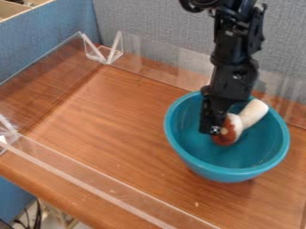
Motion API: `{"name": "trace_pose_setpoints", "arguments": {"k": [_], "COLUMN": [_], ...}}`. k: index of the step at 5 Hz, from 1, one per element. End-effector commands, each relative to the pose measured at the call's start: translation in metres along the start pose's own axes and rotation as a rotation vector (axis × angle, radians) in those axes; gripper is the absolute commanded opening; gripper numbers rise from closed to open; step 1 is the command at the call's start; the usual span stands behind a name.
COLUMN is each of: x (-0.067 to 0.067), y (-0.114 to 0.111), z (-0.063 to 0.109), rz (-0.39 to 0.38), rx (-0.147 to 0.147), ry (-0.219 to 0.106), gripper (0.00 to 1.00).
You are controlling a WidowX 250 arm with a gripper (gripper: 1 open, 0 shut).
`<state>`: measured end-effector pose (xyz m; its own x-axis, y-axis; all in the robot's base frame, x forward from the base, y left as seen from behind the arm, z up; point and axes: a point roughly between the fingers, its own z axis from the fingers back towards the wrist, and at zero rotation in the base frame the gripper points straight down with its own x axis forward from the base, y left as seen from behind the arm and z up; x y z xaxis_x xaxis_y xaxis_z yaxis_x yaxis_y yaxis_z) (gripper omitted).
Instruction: Put the mushroom in the blue bowl
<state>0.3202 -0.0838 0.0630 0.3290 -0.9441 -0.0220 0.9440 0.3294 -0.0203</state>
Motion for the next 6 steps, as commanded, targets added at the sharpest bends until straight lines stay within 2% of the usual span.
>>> {"name": "trace_pose_setpoints", "arguments": {"k": [1, 6], "x": [0.000, -0.010], "y": [0.004, 0.001], "z": [0.013, 0.014], "rz": [0.009, 0.046], "rx": [0.031, 0.014], "ry": [-0.021, -0.010], "gripper": [0.00, 0.00]}}
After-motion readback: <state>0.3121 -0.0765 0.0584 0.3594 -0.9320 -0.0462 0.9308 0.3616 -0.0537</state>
